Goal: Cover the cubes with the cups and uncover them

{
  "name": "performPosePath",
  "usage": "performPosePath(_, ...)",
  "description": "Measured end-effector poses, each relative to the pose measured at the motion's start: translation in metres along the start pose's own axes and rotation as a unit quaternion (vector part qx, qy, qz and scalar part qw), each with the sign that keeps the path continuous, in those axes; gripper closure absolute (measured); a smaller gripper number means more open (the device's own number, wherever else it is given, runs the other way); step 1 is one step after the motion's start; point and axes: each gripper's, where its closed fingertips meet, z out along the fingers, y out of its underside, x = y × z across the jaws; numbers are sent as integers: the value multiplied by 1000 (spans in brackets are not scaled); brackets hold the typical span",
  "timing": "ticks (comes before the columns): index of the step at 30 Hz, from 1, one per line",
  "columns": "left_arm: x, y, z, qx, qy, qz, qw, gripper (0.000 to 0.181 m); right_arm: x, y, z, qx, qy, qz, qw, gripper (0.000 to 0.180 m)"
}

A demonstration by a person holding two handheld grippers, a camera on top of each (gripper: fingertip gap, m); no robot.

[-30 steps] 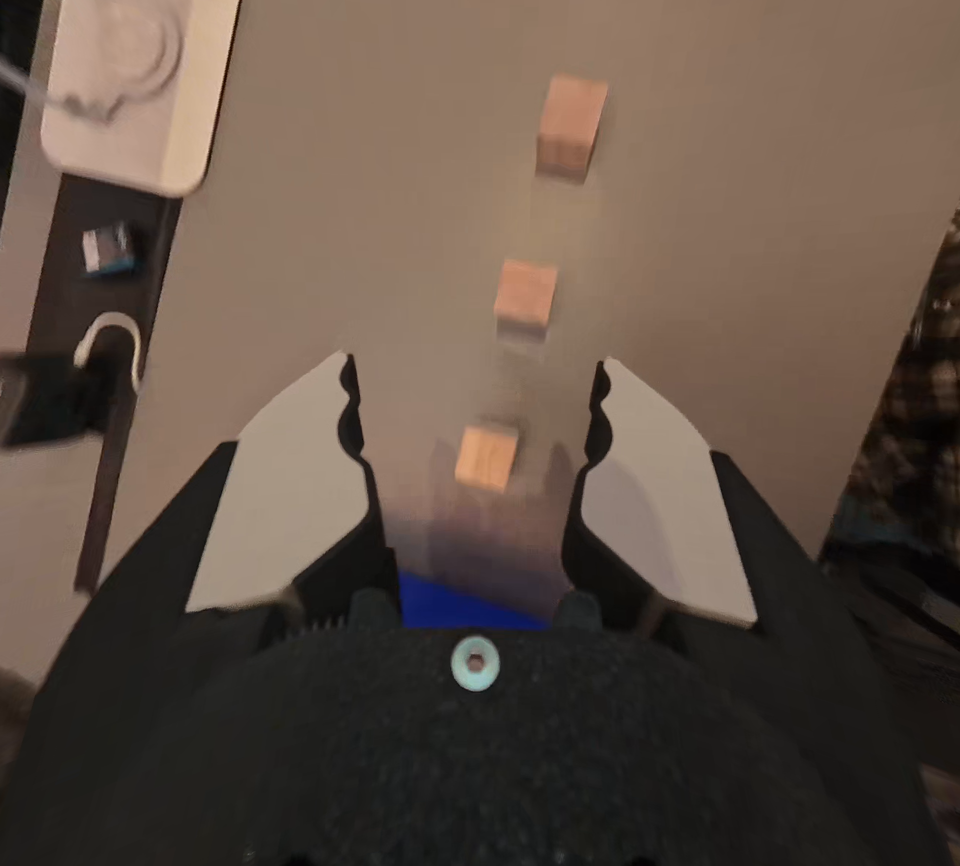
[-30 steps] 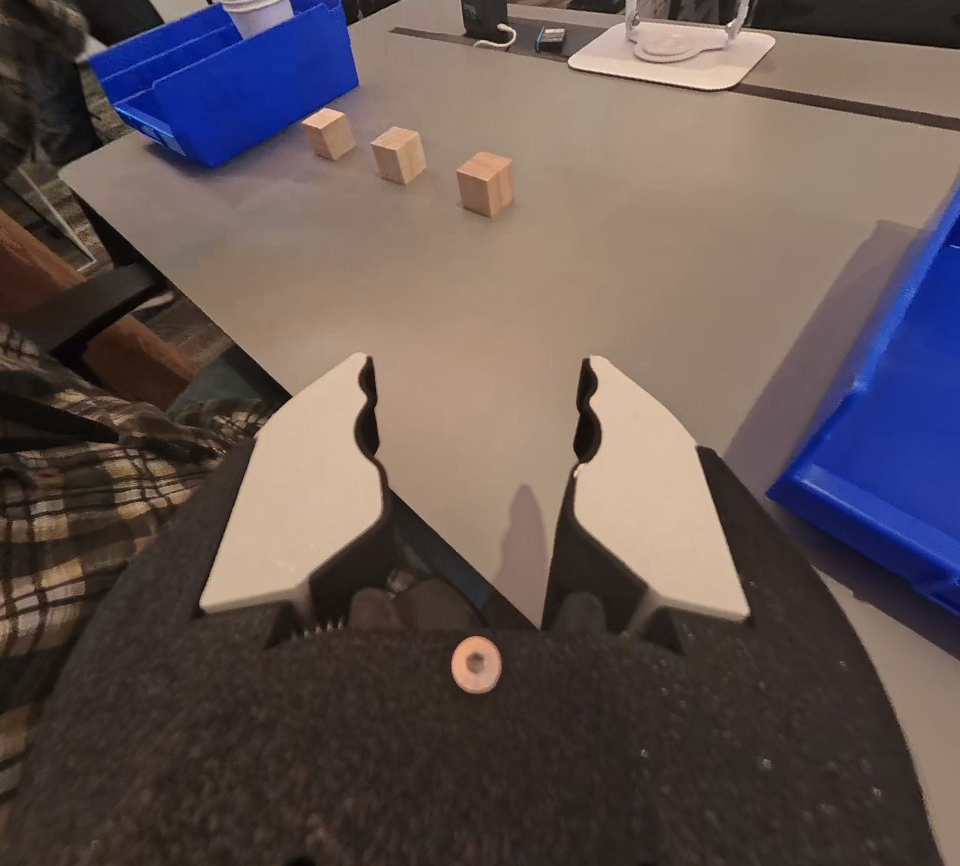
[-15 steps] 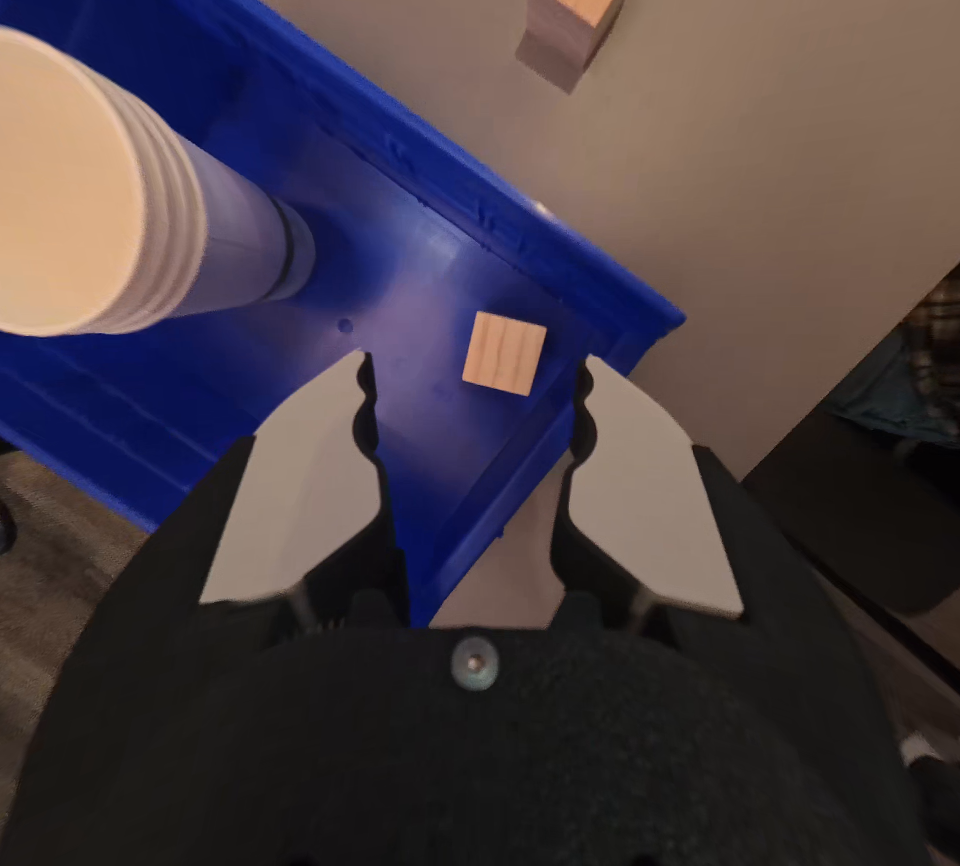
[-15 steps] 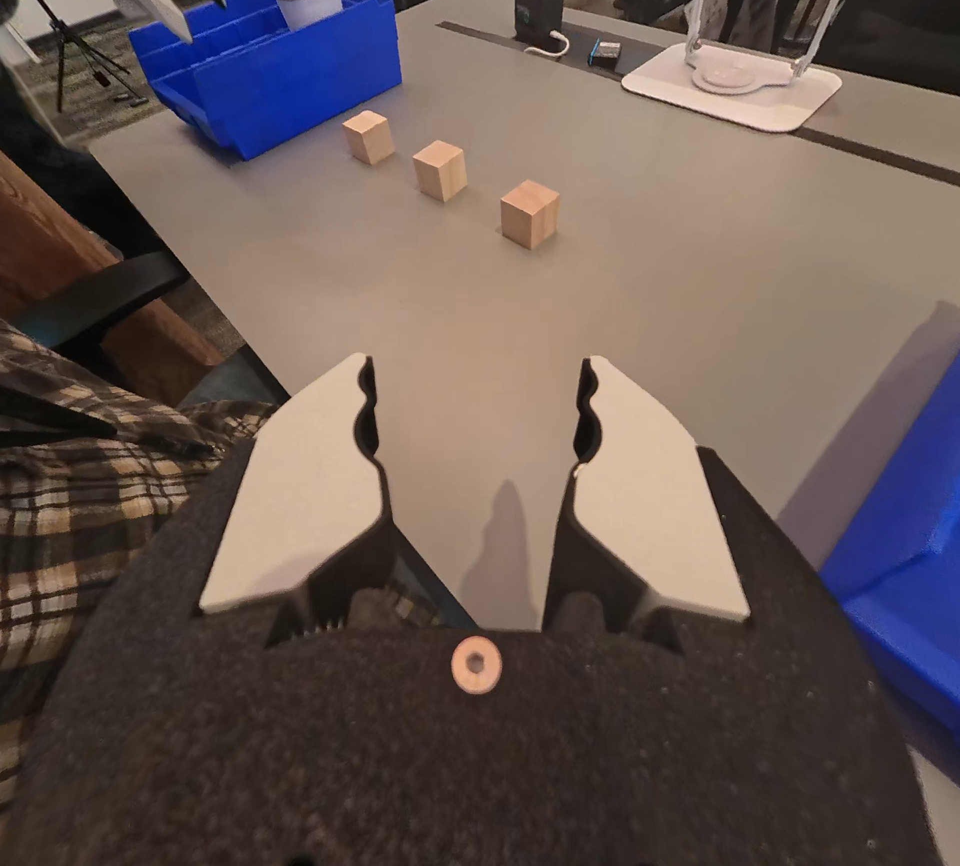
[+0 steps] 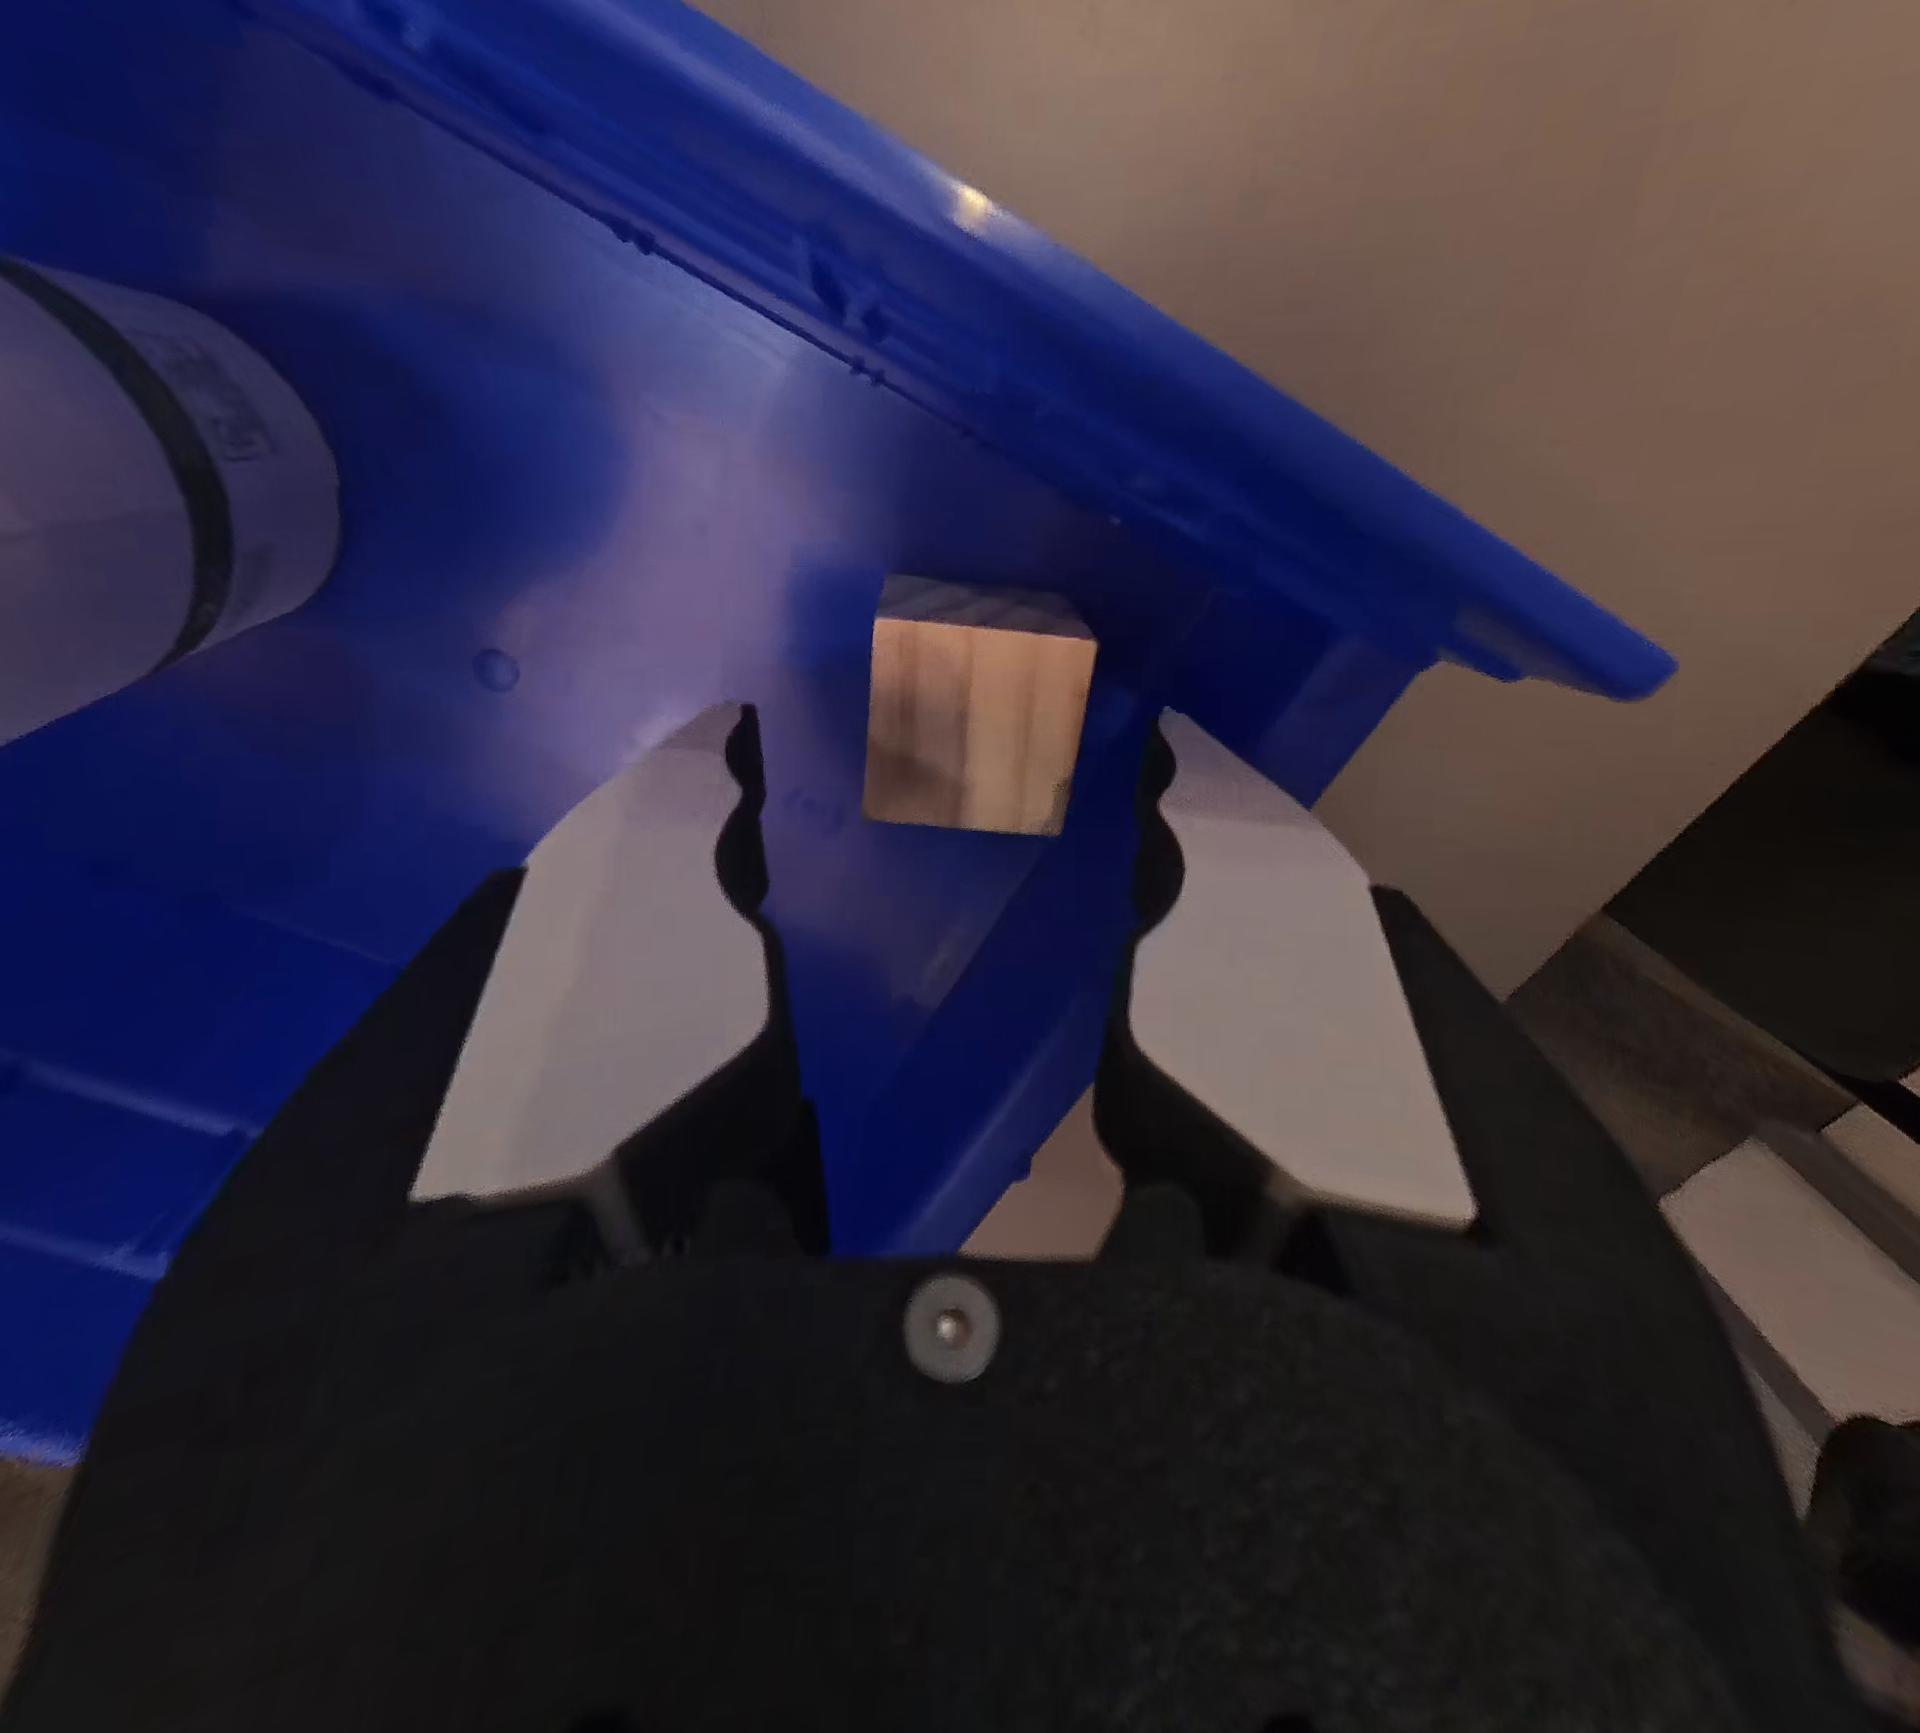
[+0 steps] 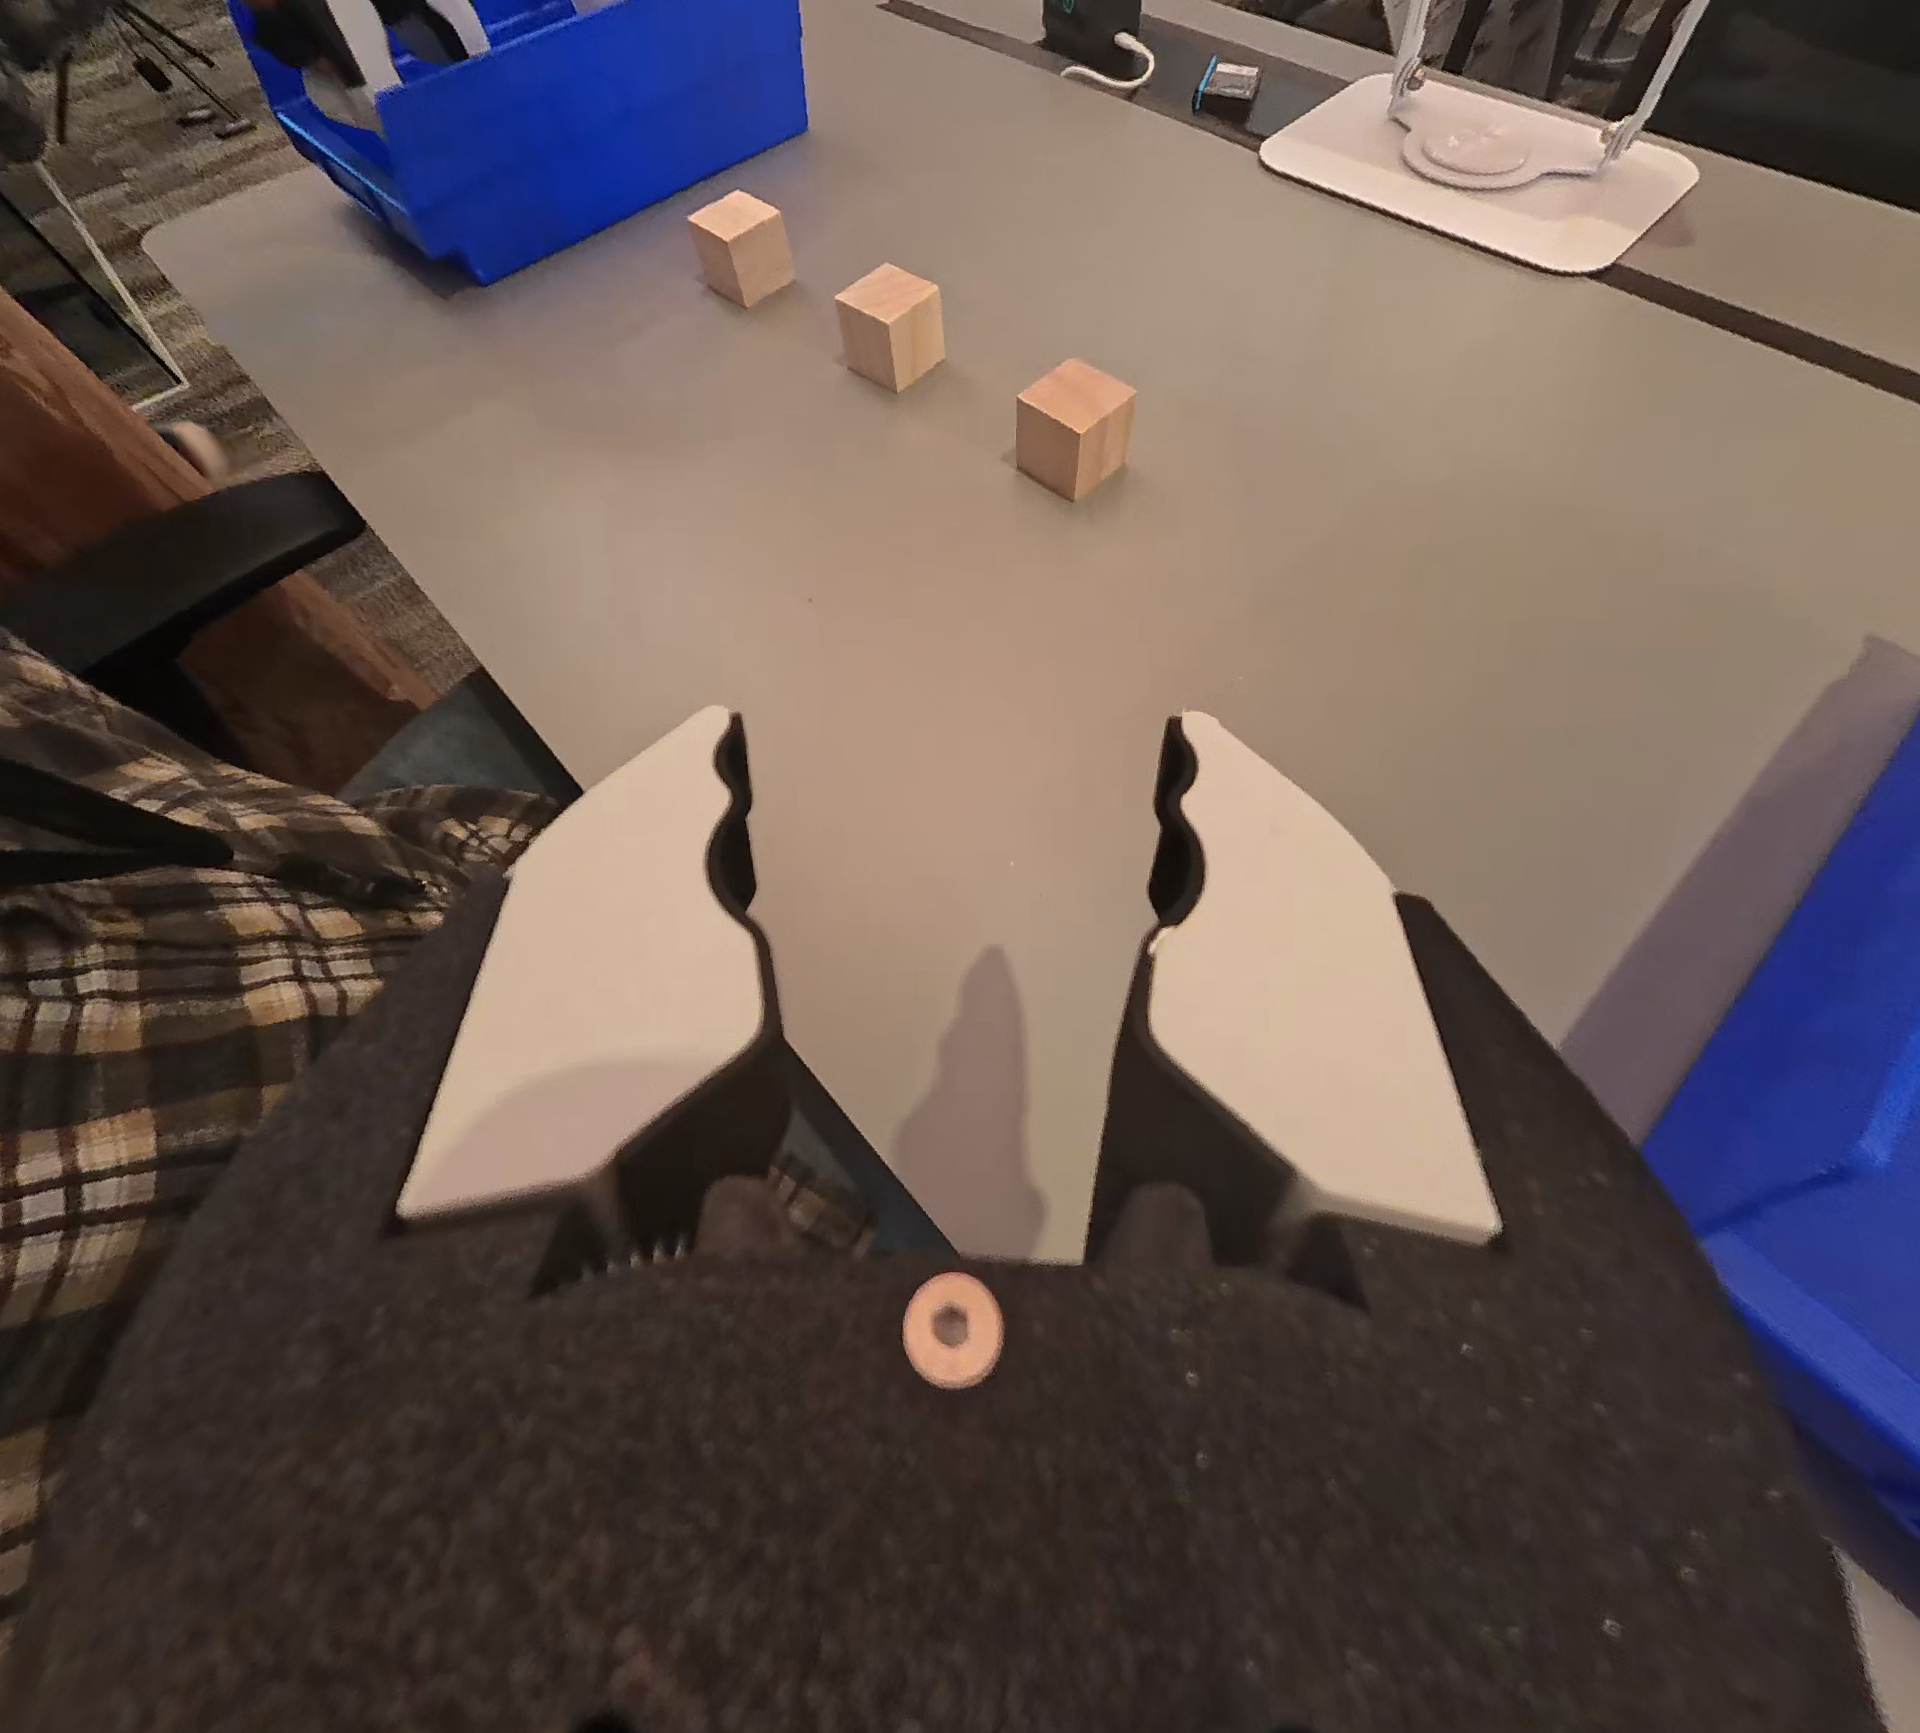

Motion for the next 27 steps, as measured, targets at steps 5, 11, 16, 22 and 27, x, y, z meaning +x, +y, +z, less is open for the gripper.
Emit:
performPosePath(5, 4, 11, 18, -44, 19, 9, 999, 137, 1, 0, -1, 2, 2, 2, 1000, 105)
performPosePath(11, -20, -4, -44, 11, -17, -45, 999, 137, 3, 6, -3, 5, 1, 9, 1000, 105)
performPosePath(16, -18, -95, -120, 98, -67, -30, 992, 137, 7, 13, -2, 12, -4, 19, 1000, 106)
performPosePath(22, 49, -274, -123, 118, -69, 103, 985, 137, 13, 26, -12, 14, 3, 32, 999, 106)
performPosePath(27, 110, -391, -71, 115, -16, 194, 974, 137, 23, 39, -38, 24, 29, 51, 998, 106)
